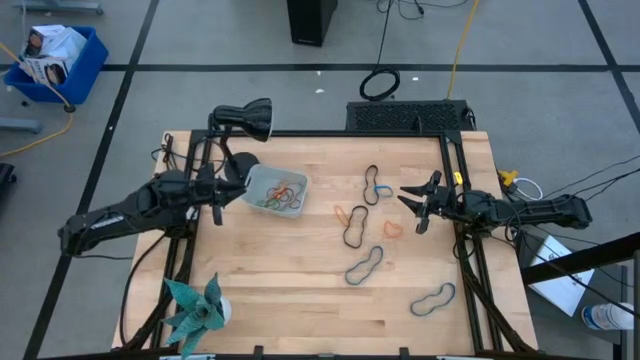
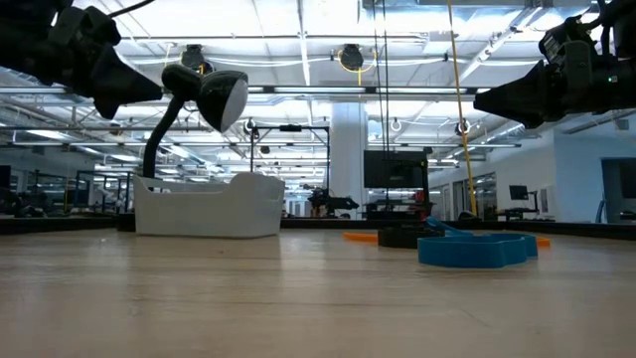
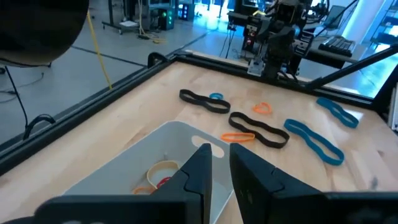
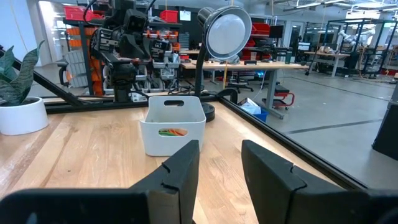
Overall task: Pick and place rubber bands into bin
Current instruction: Put the top black rubber band into the gray bin
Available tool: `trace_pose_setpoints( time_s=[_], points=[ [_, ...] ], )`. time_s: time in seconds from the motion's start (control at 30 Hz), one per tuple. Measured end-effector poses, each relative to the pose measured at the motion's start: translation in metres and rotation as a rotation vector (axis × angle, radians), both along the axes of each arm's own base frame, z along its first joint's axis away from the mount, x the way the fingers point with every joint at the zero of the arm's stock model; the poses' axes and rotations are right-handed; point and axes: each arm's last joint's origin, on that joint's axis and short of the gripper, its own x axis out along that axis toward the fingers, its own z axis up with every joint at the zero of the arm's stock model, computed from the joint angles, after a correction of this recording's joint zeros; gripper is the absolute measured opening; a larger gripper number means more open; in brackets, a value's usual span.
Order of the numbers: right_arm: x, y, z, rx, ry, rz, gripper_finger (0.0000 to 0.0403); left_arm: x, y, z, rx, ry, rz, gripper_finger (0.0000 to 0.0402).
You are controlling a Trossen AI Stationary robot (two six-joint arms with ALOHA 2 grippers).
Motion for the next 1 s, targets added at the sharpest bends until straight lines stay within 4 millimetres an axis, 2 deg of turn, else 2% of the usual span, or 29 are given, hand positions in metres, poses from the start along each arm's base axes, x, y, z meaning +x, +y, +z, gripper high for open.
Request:
trace_pose_setpoints(
  time_s=[1.0],
  points=[
    [0.0000, 0.0000, 0.0000, 0.037, -0.013, 0.000, 0.0121, -0.0018, -0.0006, -0.0020, 0.005, 0.010, 0.000, 0.0063]
  ],
)
